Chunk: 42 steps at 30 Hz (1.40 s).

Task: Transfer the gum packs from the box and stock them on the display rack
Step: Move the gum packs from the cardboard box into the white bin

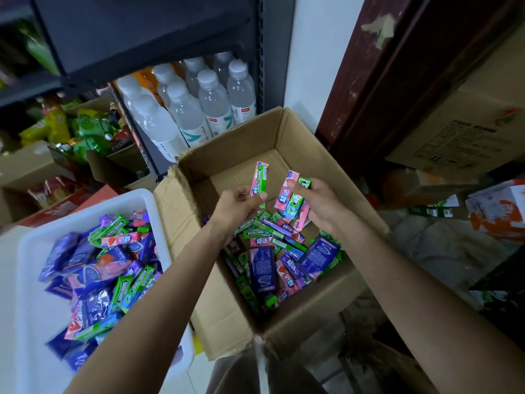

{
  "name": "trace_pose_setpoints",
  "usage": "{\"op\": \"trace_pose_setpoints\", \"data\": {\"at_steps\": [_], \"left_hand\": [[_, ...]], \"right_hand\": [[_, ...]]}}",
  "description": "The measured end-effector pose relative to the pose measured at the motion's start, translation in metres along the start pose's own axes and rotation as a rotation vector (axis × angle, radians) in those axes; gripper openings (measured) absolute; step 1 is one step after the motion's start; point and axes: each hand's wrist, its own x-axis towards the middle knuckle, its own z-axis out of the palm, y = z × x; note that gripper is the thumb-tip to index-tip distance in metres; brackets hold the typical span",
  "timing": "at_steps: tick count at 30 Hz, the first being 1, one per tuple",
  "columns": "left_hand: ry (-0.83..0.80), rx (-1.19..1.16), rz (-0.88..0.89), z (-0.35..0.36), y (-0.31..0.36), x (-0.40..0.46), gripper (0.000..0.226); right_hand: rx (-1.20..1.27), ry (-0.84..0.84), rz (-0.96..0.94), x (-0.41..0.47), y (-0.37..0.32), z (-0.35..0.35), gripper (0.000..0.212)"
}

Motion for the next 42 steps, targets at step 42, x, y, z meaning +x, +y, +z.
{"op": "trace_pose_setpoints", "data": {"at_steps": [42], "left_hand": [[0.137,0.791,0.578,-0.275,-0.096,-0.118,0.031]], "right_hand": [[-0.661,0.279,-0.412,-0.097,0.111,0.281,0.029]]}}
